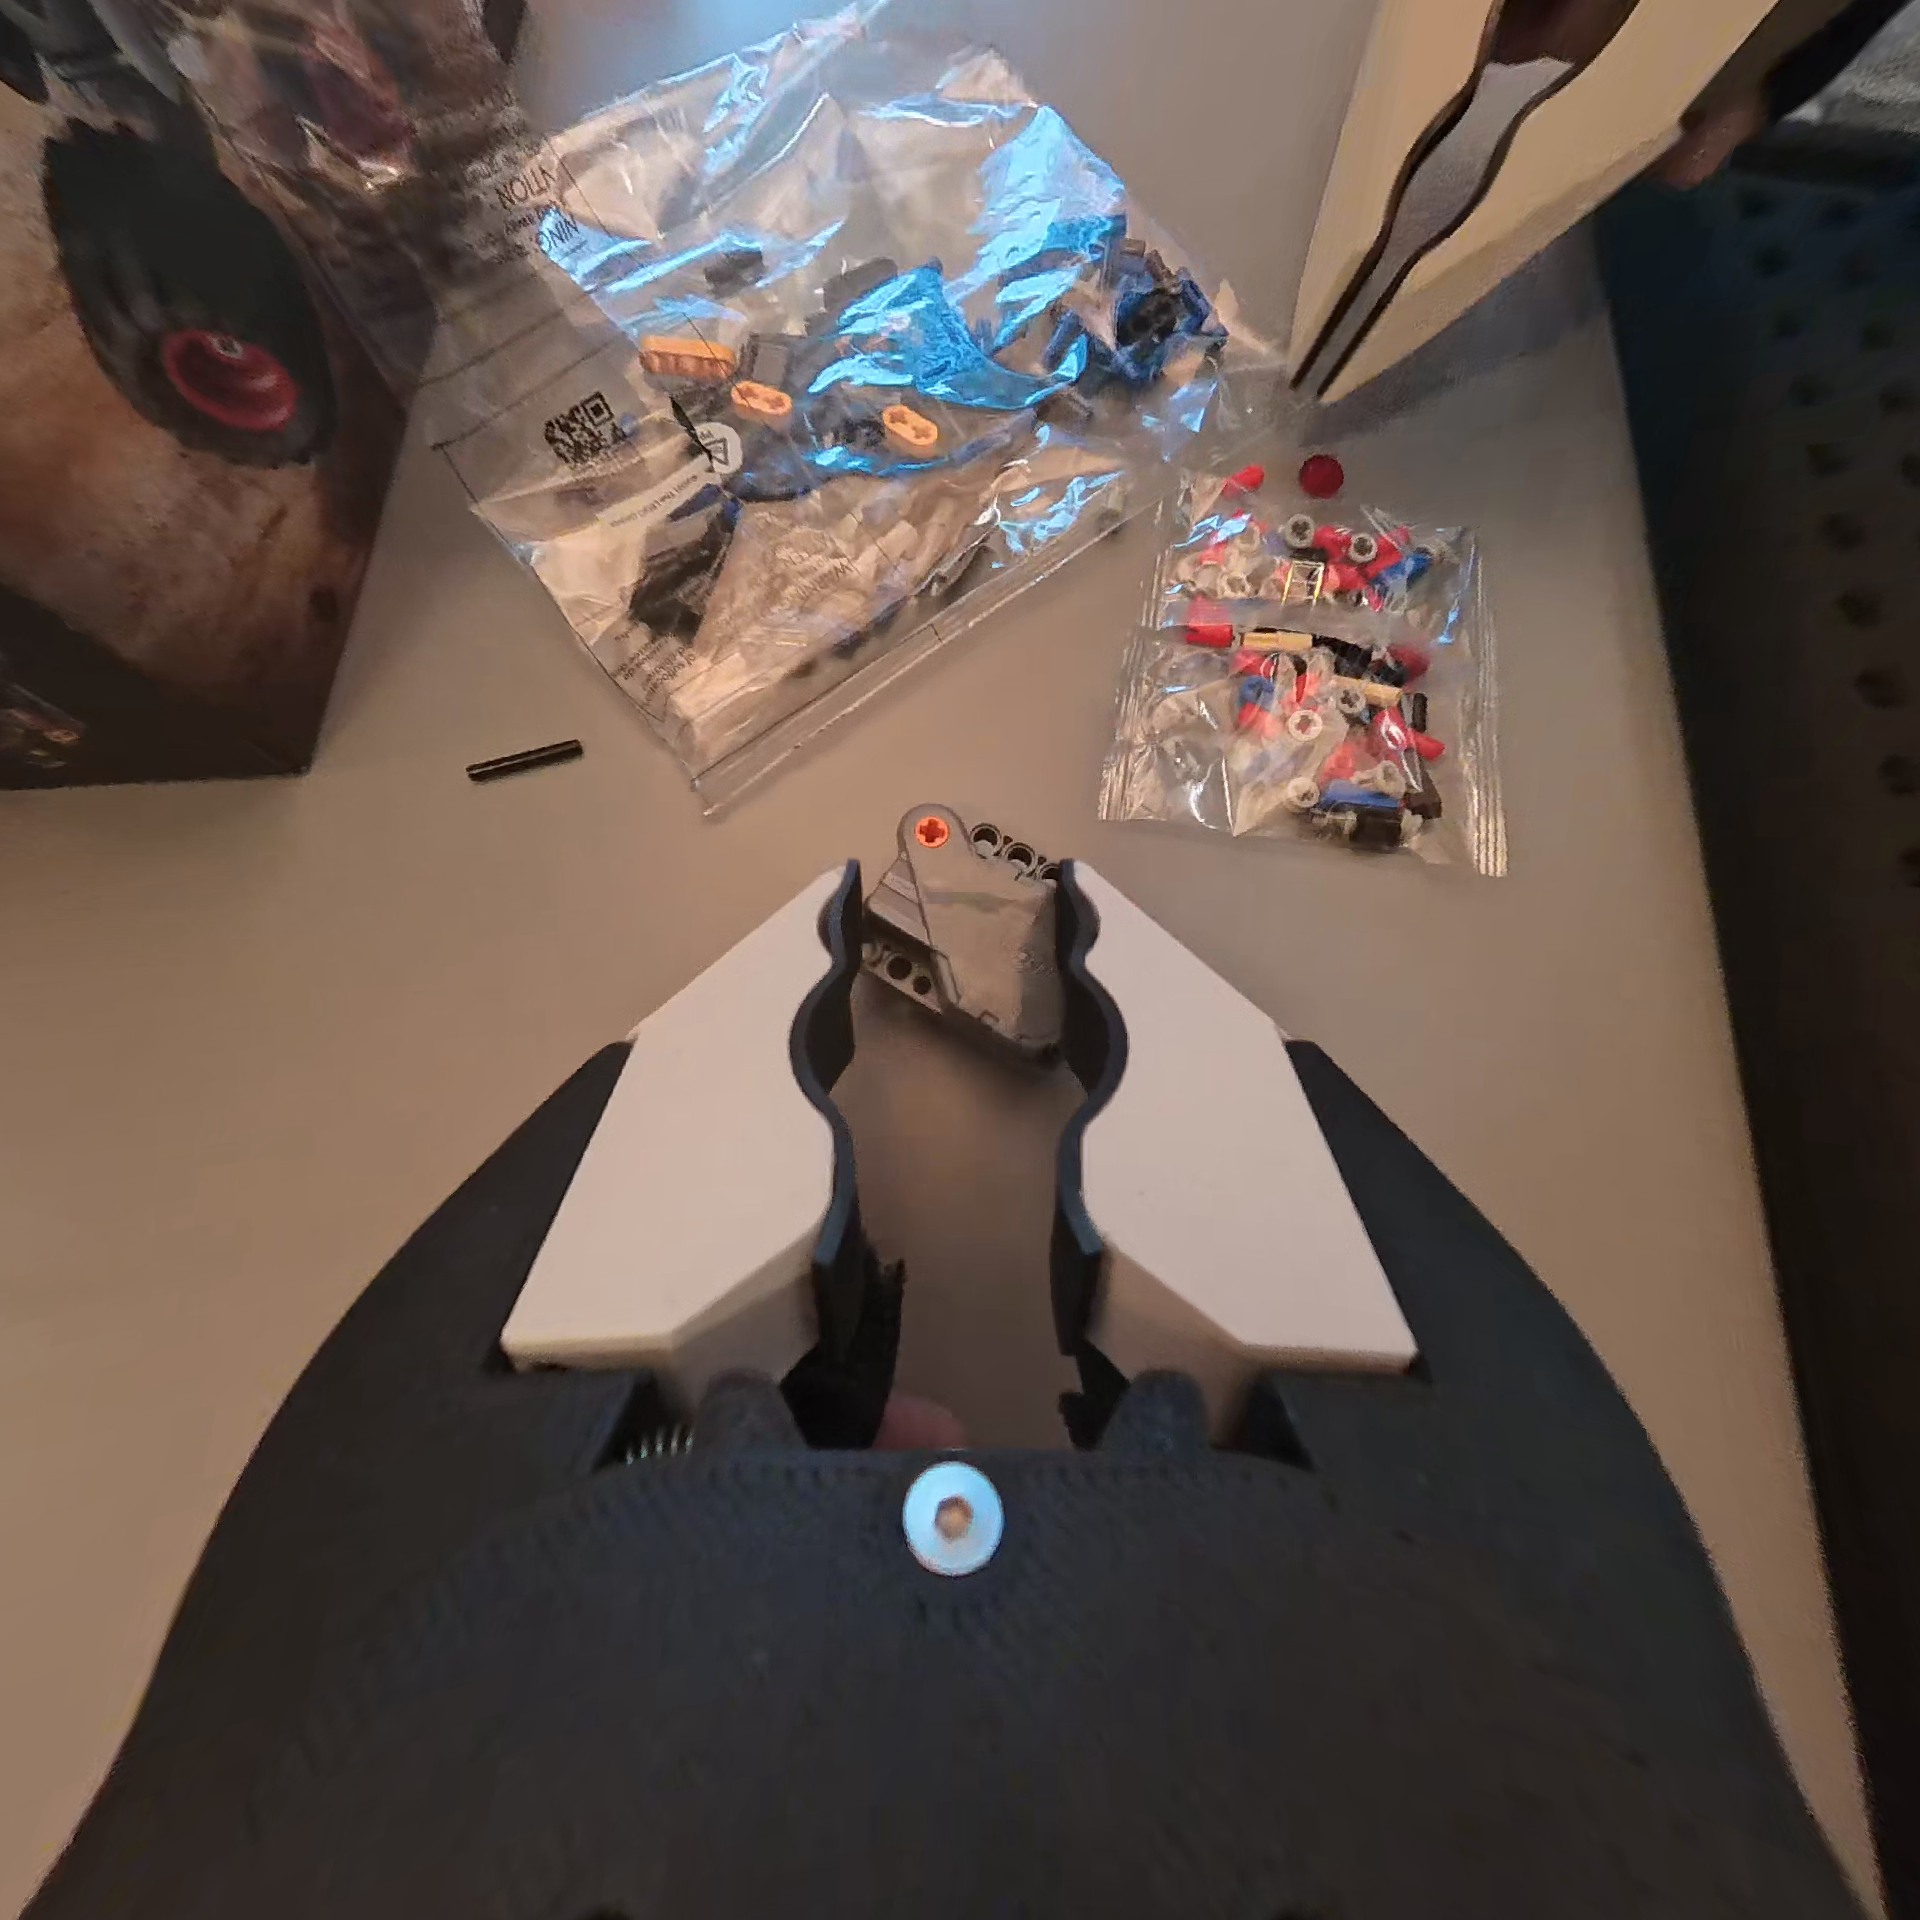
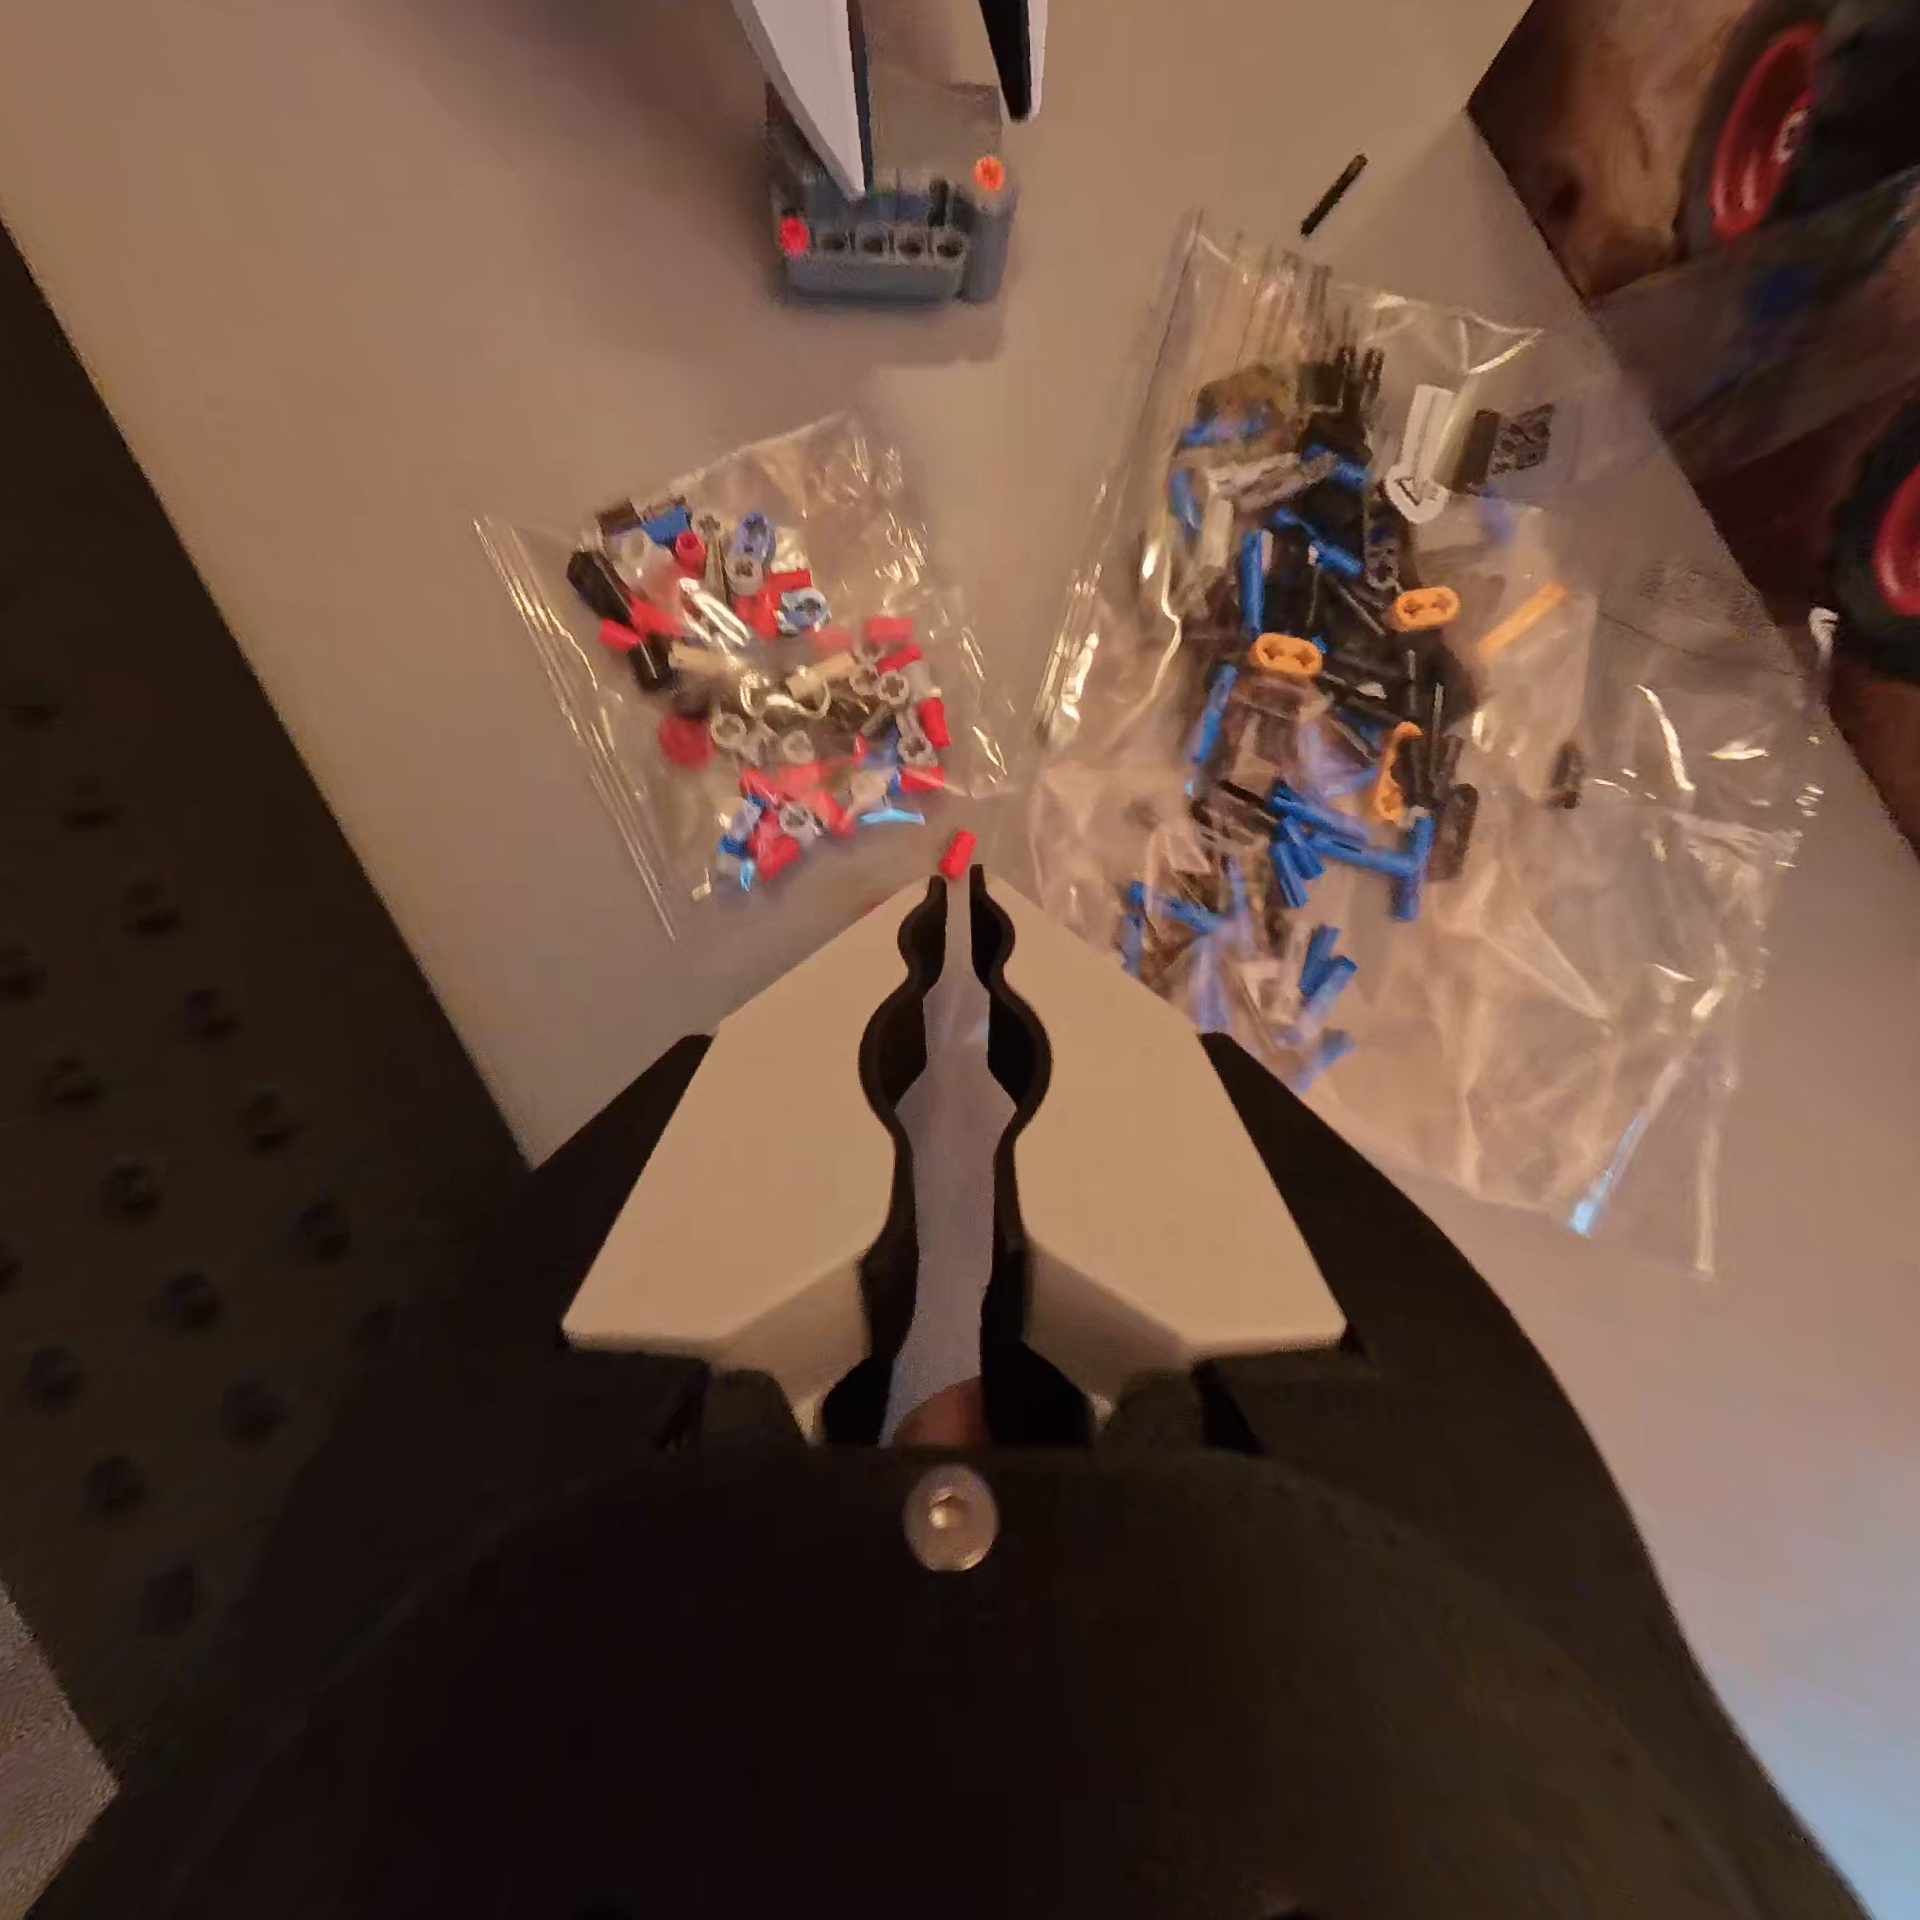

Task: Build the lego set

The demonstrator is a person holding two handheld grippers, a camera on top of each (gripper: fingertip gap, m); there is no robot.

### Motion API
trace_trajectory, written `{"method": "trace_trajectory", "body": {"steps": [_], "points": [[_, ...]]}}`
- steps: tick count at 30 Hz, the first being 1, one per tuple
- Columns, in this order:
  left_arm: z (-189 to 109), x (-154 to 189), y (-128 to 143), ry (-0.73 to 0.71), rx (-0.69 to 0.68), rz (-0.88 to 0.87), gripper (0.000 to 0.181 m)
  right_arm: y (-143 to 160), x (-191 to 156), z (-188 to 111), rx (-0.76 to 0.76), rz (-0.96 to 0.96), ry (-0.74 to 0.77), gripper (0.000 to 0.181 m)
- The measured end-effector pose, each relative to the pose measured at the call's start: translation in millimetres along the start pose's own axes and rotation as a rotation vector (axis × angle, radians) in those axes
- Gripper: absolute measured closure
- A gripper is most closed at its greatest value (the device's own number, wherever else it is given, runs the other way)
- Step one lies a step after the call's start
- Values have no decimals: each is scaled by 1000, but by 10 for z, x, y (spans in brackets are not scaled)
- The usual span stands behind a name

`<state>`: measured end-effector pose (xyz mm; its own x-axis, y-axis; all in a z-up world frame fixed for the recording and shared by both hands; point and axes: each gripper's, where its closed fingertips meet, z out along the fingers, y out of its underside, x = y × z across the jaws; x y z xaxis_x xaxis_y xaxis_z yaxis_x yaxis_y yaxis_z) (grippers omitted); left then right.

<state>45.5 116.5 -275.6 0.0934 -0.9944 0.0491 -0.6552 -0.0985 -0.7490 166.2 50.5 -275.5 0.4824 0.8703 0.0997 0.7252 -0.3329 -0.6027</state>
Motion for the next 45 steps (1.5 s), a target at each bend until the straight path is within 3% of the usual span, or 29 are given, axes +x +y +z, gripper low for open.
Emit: {"method": "trace_trajectory", "body": {"steps": [5, 30, 39, 45], "points": [[-21, 14, 7, -19, -15, 8, 146, 42, -6, 178, -2, 34, 2, 178], [-79, 131, 99, 58, -39, 39, 146, -43, -41, 250, 71, 94, -54, 179], [-170, 284, 171, 138, -58, 139, 146, -289, -30, 92, 166, 89, -74, 178], [-396, 126, -69, 52, 79, 156, 150, -677, -6, -21, 306, 64, -62, 178]]}}
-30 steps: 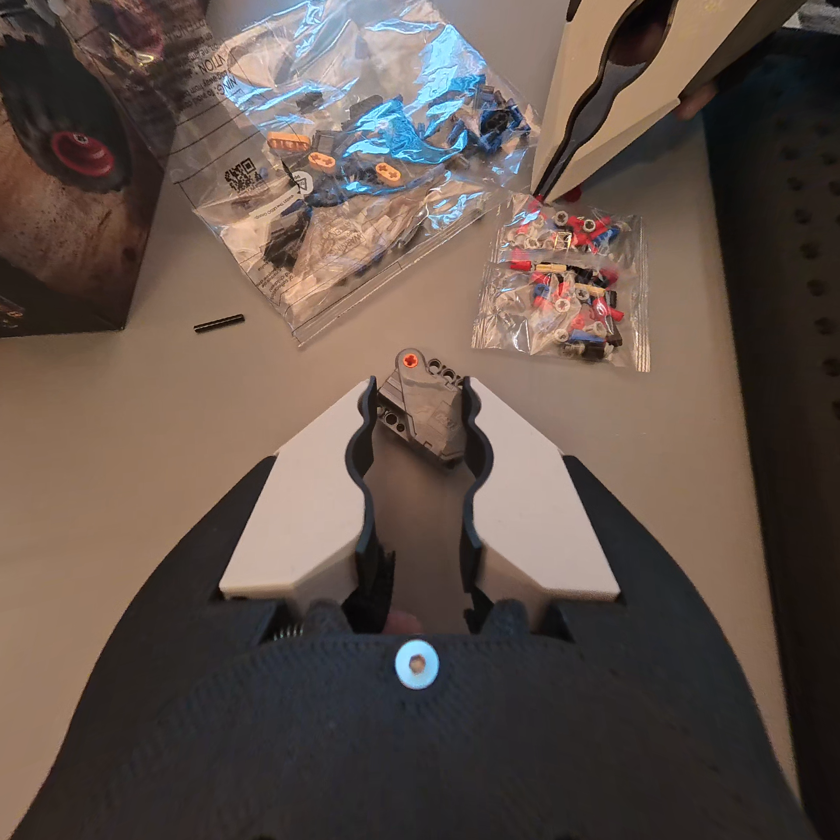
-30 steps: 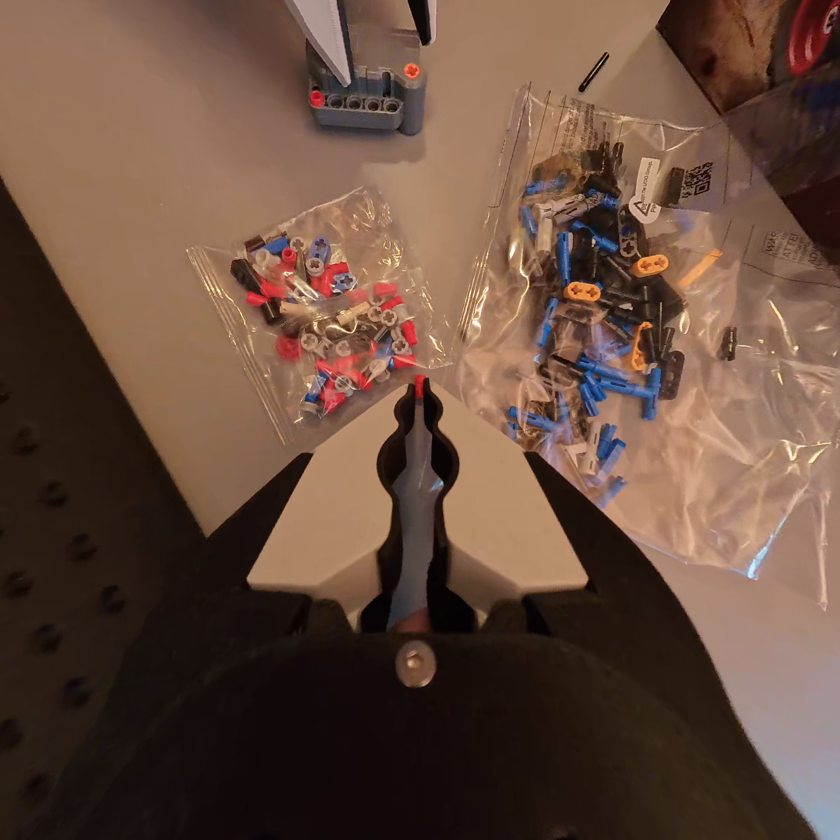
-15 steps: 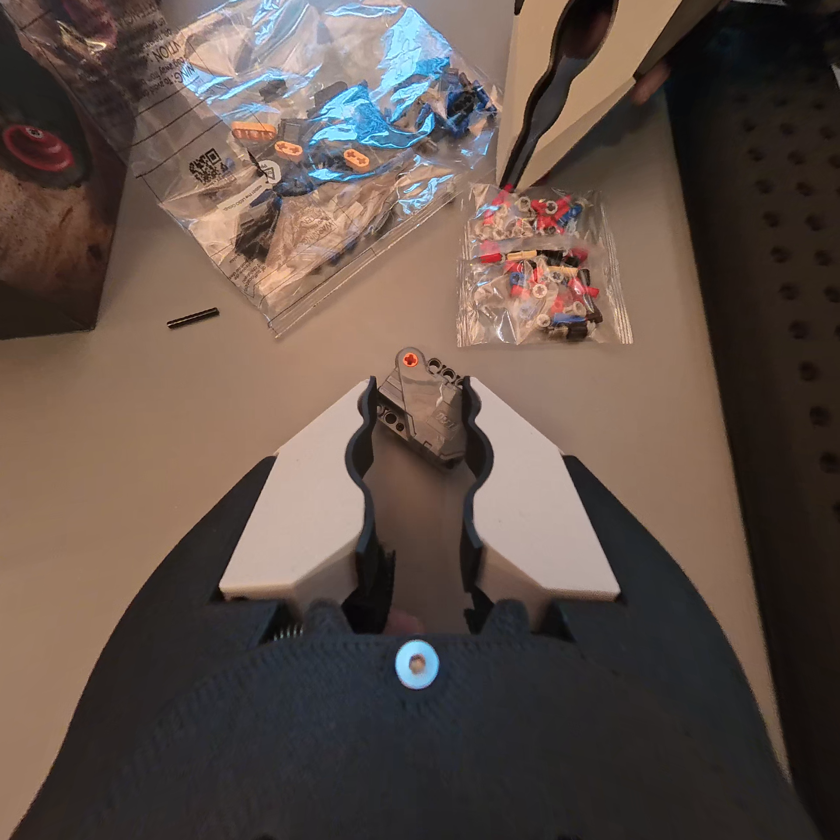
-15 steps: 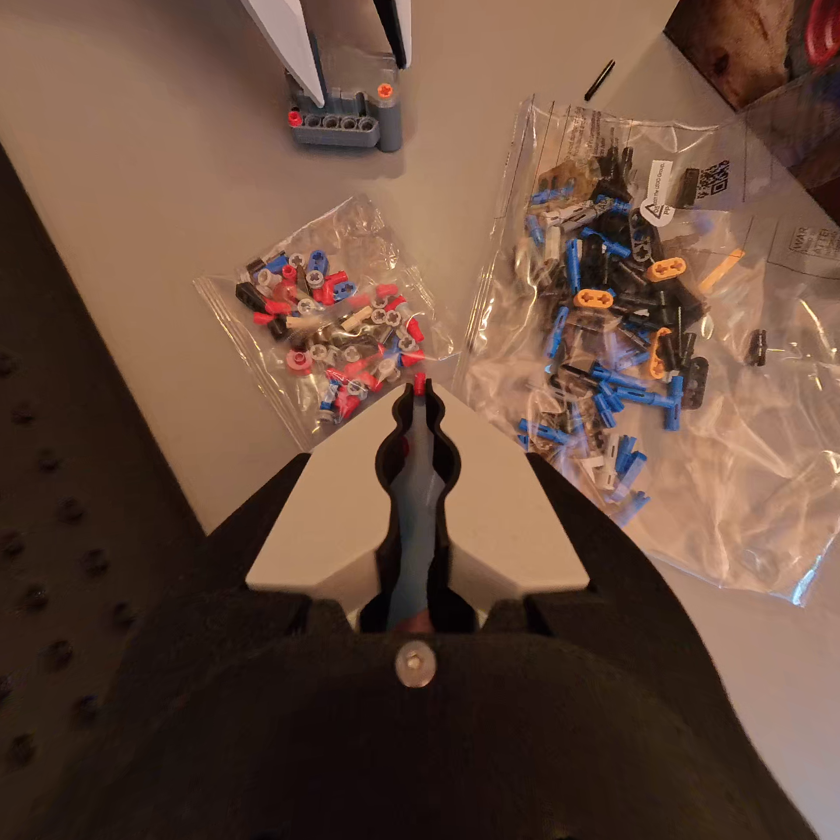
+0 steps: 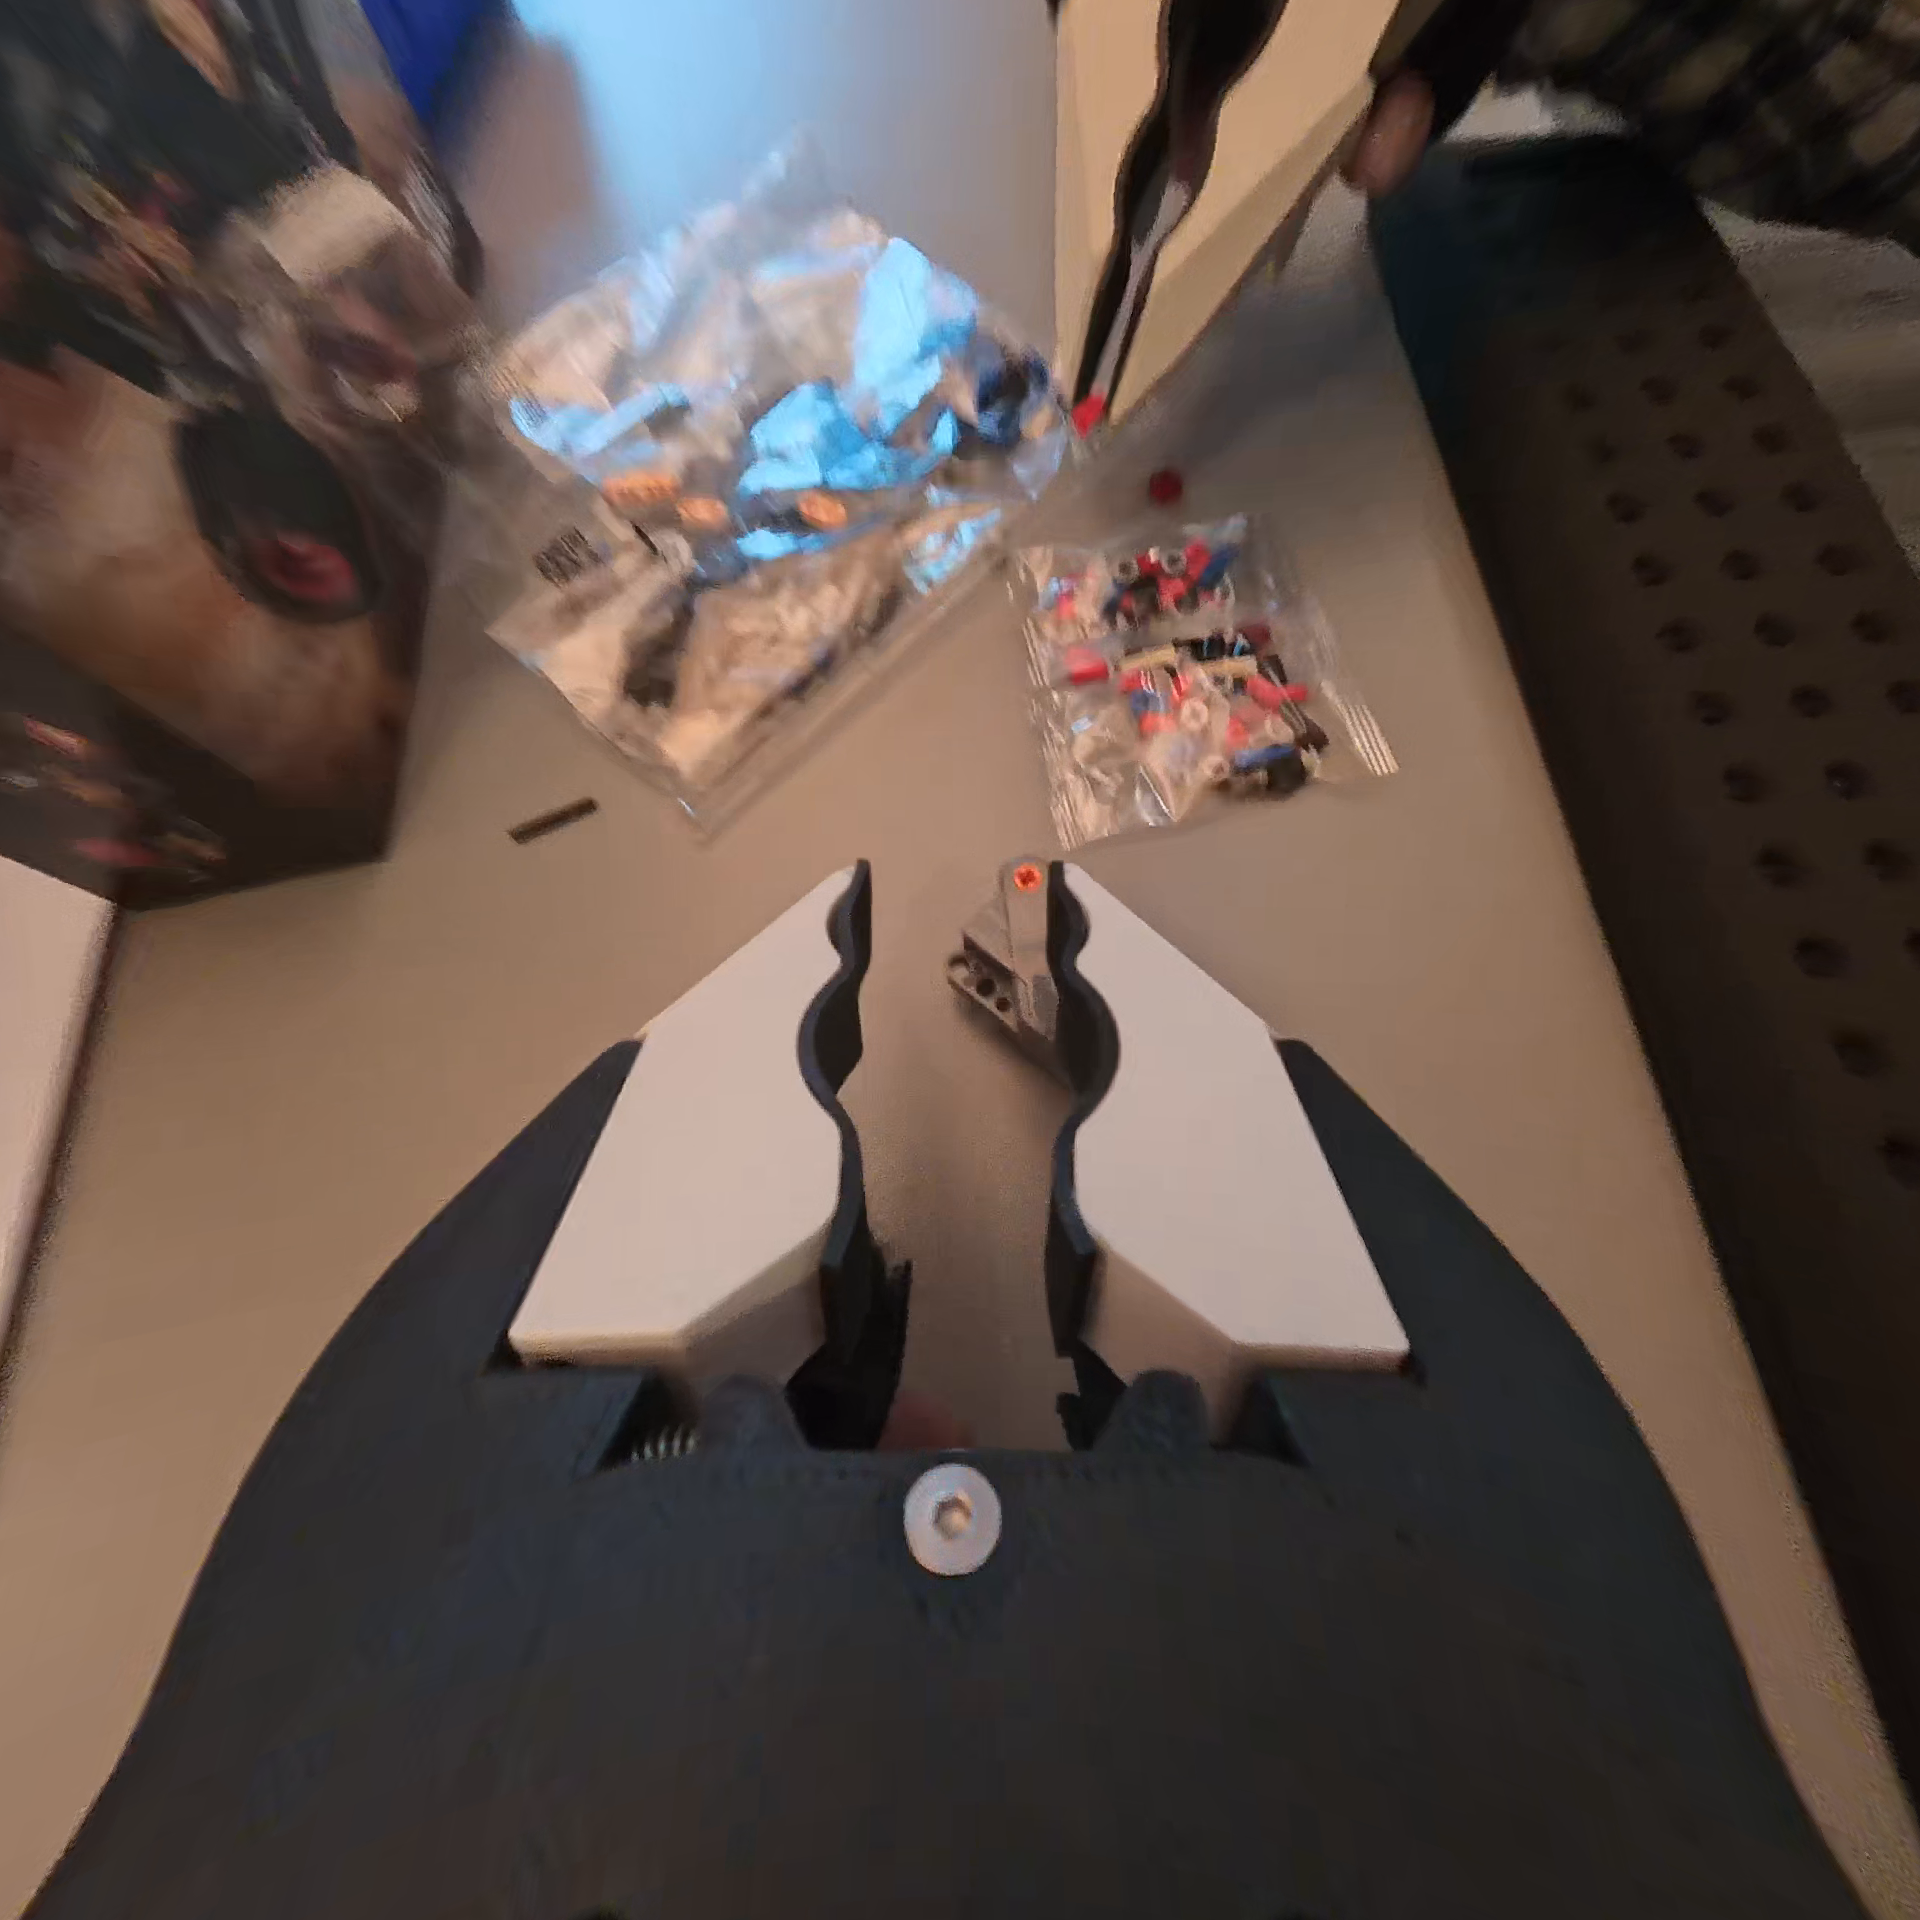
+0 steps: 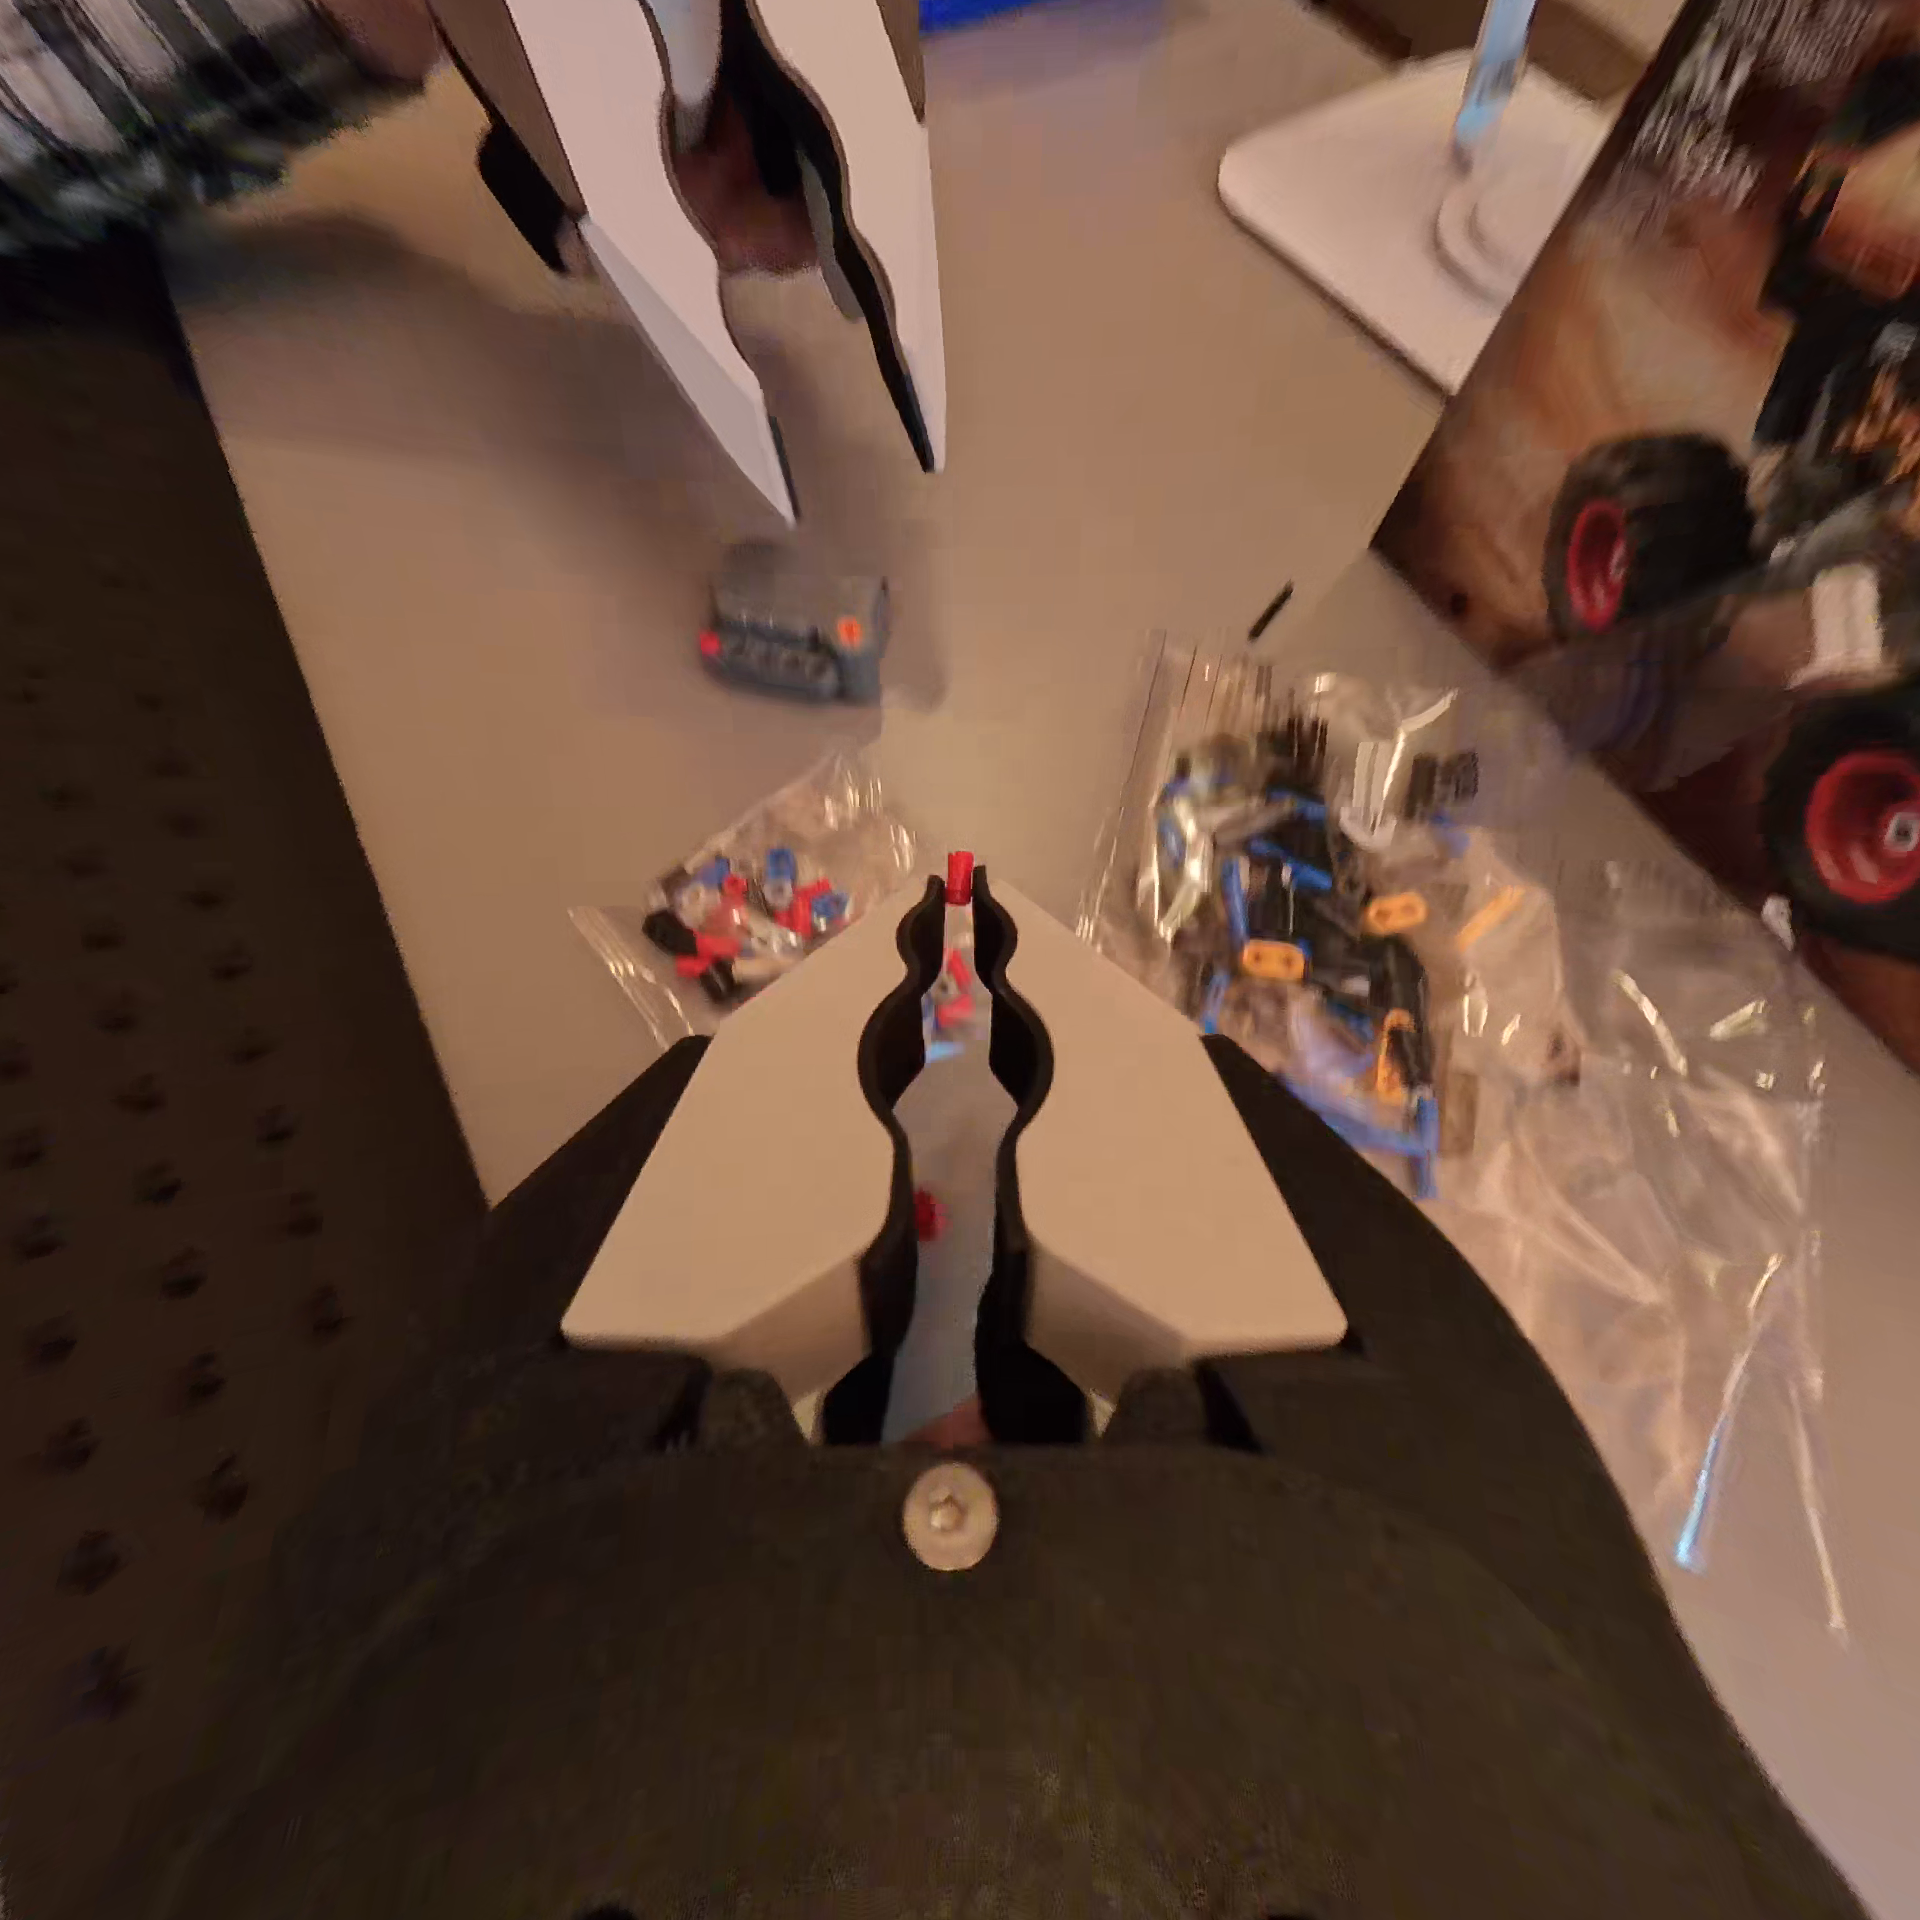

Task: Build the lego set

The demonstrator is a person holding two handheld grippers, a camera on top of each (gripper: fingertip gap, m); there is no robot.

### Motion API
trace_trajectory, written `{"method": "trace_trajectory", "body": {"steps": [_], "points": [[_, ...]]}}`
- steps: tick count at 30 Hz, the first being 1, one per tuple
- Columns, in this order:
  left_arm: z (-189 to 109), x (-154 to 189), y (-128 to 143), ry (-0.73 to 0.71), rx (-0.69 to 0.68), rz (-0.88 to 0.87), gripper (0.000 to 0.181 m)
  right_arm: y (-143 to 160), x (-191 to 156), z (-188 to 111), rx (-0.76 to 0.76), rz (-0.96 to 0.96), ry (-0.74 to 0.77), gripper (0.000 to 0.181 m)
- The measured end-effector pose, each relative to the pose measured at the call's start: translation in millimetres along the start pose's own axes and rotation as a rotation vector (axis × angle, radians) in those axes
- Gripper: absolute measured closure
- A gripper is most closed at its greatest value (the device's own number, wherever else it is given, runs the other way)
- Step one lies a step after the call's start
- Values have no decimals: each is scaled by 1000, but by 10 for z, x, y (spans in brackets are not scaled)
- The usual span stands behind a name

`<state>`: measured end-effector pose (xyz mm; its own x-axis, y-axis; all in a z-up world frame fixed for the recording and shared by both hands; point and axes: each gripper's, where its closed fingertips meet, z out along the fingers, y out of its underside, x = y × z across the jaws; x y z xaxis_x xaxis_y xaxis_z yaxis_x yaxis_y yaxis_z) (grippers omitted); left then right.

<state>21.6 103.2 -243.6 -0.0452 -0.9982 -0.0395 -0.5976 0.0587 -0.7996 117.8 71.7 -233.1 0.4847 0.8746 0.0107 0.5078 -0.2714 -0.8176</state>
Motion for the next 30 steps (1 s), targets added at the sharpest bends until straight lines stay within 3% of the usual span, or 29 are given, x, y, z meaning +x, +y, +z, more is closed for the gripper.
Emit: {"method": "trace_trajectory", "body": {"steps": [5, 9, 15, 22, 30], "points": [[-168, 73, -499, -162, 182, 259, 160, -496, -133, 2, 209, 75, -134, 178], [-157, 233, -783, -295, 245, 475, 162, -659, -212, -9, 288, 149, -271, 178], [43, 360, -820, -407, 193, 726, 158, -688, -319, -31, 309, 226, -420, 178], [90, 398, -853, -471, 177, 826, 175, -655, -392, 7, 276, 254, -493, 178], [-81, 280, -1013, -632, 260, 782, 178, -894, -304, -69, 455, 354, -479, 178]]}}
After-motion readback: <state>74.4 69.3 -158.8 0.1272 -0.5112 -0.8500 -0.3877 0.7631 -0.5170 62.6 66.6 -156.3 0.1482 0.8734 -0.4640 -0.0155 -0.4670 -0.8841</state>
